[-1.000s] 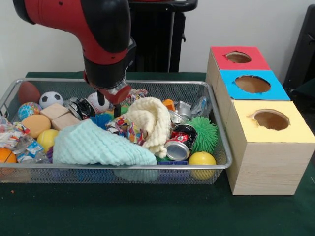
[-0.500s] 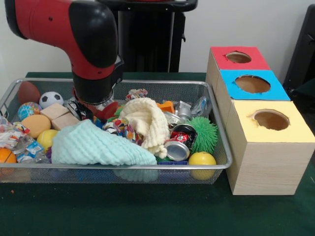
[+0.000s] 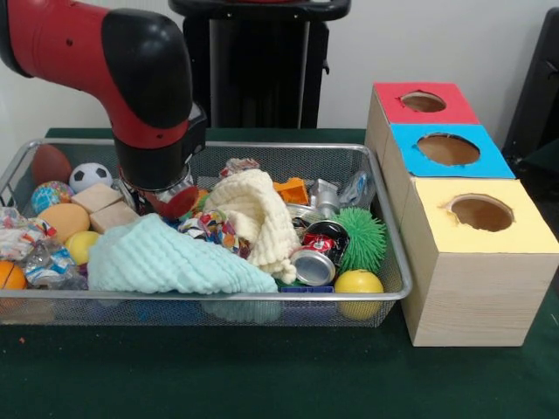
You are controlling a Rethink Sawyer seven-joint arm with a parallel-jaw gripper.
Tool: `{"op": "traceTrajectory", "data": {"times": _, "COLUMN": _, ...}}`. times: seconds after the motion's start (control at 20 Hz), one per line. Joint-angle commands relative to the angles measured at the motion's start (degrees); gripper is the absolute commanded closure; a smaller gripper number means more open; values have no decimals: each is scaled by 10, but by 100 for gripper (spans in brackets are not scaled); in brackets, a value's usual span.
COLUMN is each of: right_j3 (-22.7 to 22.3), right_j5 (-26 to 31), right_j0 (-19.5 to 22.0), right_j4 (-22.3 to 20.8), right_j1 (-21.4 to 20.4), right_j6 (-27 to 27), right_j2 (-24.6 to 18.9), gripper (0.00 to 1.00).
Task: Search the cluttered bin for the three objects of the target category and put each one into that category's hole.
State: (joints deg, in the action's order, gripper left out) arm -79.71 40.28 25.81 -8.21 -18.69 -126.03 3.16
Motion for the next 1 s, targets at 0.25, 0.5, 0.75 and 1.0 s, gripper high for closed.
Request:
{"op": "traceTrajectory", "data": {"times": 0.25, "right_j3": 88, "right_j5": -151, "right_j0": 91, "right_j4": -63, "right_j1": 165, "right_j6": 117, "right_j2": -121, "gripper": 0}}
{"op": "traceTrajectory", "data": {"times": 0.5, "right_j3": 120, "right_j5": -130, "right_j0": 130, "right_j4": -110, "right_j1": 183, "right_j6": 183, "right_j2": -150, "gripper": 0}}
{"op": "traceTrajectory", "data": {"times": 0.75, "right_j3": 132, "right_j5": -123, "right_j0": 159, "right_j4": -169, "right_j1": 184, "right_j6": 218, "right_j2": -173, "gripper": 0}}
{"op": "traceTrajectory", "data": {"times": 1.0, "right_j3": 144, "right_j5": -96, "right_j0": 183, "right_j4": -217, "right_j1": 180, "right_j6": 236, "right_j2": -200, "gripper": 0}}
